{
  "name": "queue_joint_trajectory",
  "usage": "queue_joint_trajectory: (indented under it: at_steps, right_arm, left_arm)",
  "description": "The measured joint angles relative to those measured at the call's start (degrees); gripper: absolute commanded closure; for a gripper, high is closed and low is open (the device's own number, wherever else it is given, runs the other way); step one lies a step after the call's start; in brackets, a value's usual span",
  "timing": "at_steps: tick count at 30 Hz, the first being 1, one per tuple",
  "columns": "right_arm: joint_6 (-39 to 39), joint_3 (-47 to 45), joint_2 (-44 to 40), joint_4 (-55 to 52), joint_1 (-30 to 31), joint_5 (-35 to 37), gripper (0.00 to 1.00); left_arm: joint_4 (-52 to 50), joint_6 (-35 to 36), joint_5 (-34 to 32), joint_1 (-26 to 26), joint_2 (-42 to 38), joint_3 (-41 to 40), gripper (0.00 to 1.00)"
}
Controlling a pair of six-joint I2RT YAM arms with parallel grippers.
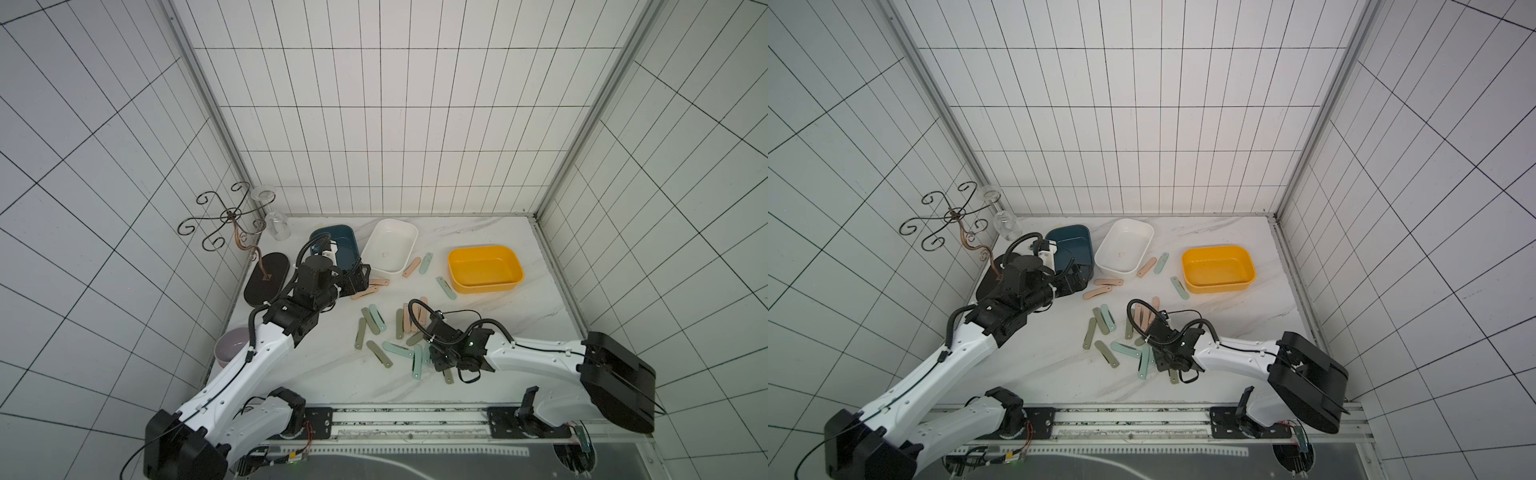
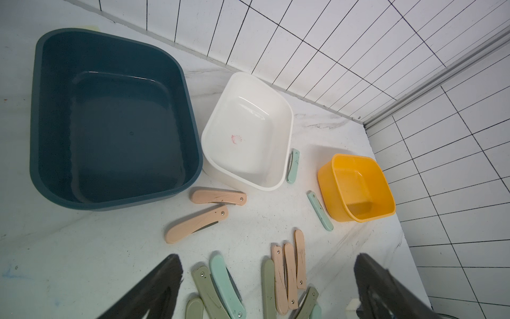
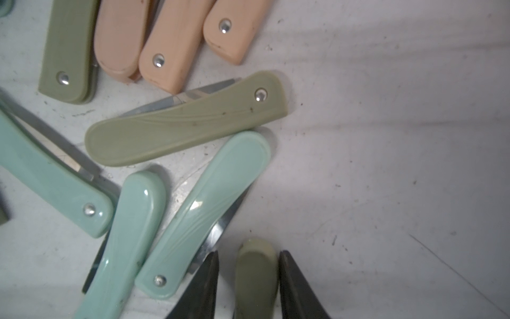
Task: Place the fruit knives into the storage box by color
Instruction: Pick up the fruit knife from the center of the board.
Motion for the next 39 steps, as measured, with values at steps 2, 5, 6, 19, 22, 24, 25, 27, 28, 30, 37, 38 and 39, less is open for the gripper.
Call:
queue_joint_trajectory:
  at_steps: [2, 5, 6, 19, 22, 24, 25, 27, 28, 30, 37, 38, 39]
  right_arm:
    - [-0.1, 0.0, 0.0, -0.1, 0.0, 0.1, 0.64]
    - [-0.4, 0.0, -0.1, -0.7, 0.4, 0.3, 0.67]
    - [-0.5, 0.0, -0.1, -1.0, 0.5, 0.3, 0.67]
    - [-1.0, 0.0, -0.3, -2.3, 1.1, 0.3, 0.69]
    - [-1.1, 0.0, -0.3, -2.3, 1.1, 0.4, 0.78]
    - [-1.1, 0.0, -0.4, -2.3, 1.1, 0.5, 0.81]
    - [-1.2, 0.0, -0.4, -2.4, 1.2, 0.5, 0.81]
    - [-1.1, 0.0, -0.5, -2.4, 1.2, 0.6, 0.81]
    - [-1.1, 0.0, -0.5, -2.4, 1.2, 0.7, 0.81]
    - [-1.1, 0.0, -0.5, -2.6, 1.2, 0.9, 0.81]
    - [-2.6, 0.2, -1.7, -5.4, -3.4, 1.4, 0.82]
    - [-3.2, 0.2, -2.0, -6.0, -4.7, 1.4, 0.82]
    - [-3.7, 0.2, -2.3, -6.4, -6.1, 1.5, 0.82]
  left_arm:
    - [0.0, -0.1, 0.0, 0.0, 0.0, 0.0, 0.03]
    - [0.0, -0.2, 0.0, 0.0, 0.0, 0.0, 0.03]
    - [0.1, -0.2, 0.0, 0.0, 0.0, -0.1, 0.03]
    - [0.9, -0.5, 0.0, 0.0, 0.0, -0.8, 0.03]
    - [1.2, -0.6, 0.0, 0.0, 0.0, -0.8, 0.03]
    - [1.3, -0.6, 0.1, 0.0, 0.0, -0.8, 0.03]
    - [1.3, -0.6, 0.2, 0.0, 0.0, -0.8, 0.03]
    - [1.3, -0.6, 0.2, 0.0, 0.0, -0.8, 0.03]
    - [1.3, -0.6, 0.3, 0.0, 0.0, -0.8, 0.03]
    - [1.3, -0.7, 0.4, 0.0, 0.0, -0.8, 0.03]
    - [2.5, -0.8, 0.5, -1.6, 1.5, -0.8, 0.03]
    - [2.6, -0.8, 0.5, -1.9, 1.9, -0.8, 0.03]
    - [2.8, -0.8, 0.5, -2.4, 2.4, -0.8, 0.03]
